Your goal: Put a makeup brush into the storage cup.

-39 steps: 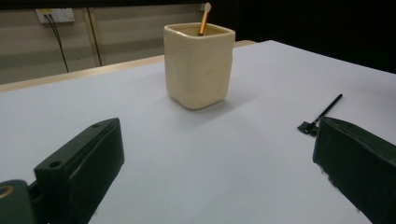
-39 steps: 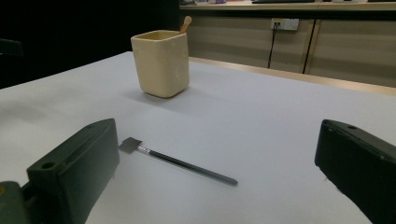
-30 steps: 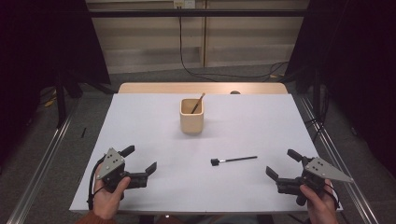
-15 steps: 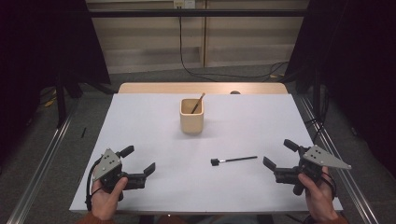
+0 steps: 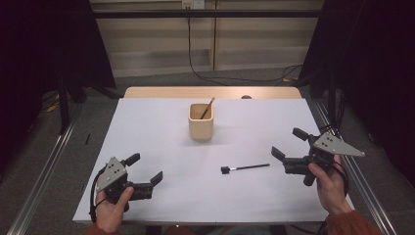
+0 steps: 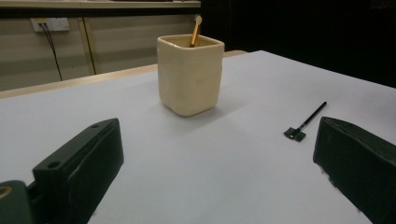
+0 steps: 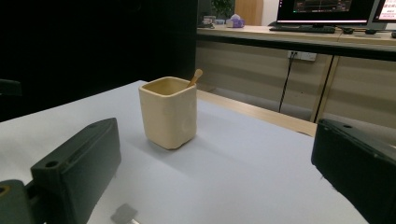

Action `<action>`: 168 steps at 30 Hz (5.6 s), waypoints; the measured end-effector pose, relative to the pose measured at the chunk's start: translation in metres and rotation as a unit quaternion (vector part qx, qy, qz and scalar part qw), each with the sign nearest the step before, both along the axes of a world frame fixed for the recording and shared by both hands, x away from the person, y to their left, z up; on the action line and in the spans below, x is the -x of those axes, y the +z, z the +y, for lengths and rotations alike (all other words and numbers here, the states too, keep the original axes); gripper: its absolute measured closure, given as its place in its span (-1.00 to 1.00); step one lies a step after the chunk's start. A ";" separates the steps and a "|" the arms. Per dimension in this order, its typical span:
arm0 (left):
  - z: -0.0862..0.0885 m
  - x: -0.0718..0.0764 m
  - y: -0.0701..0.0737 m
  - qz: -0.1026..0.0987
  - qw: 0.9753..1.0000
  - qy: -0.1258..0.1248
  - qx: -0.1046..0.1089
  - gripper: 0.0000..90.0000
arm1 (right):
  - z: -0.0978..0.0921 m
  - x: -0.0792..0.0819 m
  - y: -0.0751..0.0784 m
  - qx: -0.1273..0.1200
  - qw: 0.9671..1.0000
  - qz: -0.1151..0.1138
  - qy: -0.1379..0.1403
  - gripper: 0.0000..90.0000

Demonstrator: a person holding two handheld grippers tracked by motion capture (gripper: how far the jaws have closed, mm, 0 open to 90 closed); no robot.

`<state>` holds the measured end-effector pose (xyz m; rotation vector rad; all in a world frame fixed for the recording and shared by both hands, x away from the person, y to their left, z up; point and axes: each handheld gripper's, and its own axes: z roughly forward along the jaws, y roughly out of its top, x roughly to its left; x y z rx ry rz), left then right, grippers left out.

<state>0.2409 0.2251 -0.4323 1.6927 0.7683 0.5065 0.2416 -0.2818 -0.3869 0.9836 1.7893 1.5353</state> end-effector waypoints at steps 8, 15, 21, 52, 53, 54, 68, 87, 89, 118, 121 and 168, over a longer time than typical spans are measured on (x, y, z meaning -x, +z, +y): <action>0.000 0.001 0.000 -0.002 1.000 0.000 -0.001 -0.96 | 0.005 -0.018 0.008 0.001 1.000 -0.006 -0.001 -1.00; 0.001 0.000 0.000 -0.005 1.000 0.001 -0.002 -0.96 | 0.011 -0.032 0.018 0.002 1.000 -0.017 0.000 -1.00; 0.002 0.000 0.000 -0.006 1.000 0.003 0.000 -0.96 | 0.009 -0.047 0.027 0.001 1.000 -0.023 -0.010 -1.00; 0.004 -0.002 -0.001 -0.002 1.000 0.003 -0.007 -0.96 | 0.012 -0.094 0.040 0.046 0.996 0.072 0.014 -1.00; 0.004 -0.002 -0.001 -0.002 1.000 0.003 -0.008 -0.96 | 0.012 -0.095 0.040 0.050 0.996 0.077 0.017 -1.00; 0.004 -0.002 -0.001 -0.001 1.000 0.003 -0.008 -0.96 | 0.013 -0.096 0.039 0.055 0.995 0.083 0.021 -1.00; 0.004 -0.002 -0.002 0.000 1.000 0.002 -0.009 -0.96 | 0.019 -0.115 0.035 0.133 0.966 0.204 0.082 -0.99; 0.004 -0.002 -0.002 0.000 1.000 0.000 -0.007 -0.96 | 0.031 -0.130 0.012 0.206 0.905 0.356 0.108 -0.93; 0.004 -0.002 -0.002 0.000 1.000 0.000 -0.008 -0.96 | 0.032 -0.131 0.010 0.212 0.898 0.368 0.112 -0.94; 0.005 -0.002 -0.001 -0.006 1.000 0.000 -0.013 -0.96 | 0.035 -0.134 -0.013 0.283 0.858 0.371 0.215 -0.65; 0.005 -0.002 -0.001 -0.007 1.000 0.001 -0.012 -0.96 | 0.041 -0.132 -0.017 0.304 0.849 0.360 0.240 -0.67; 0.006 -0.002 -0.002 -0.003 1.000 0.001 -0.014 -0.96 | 0.078 -0.118 -0.061 0.468 0.751 0.339 0.319 0.67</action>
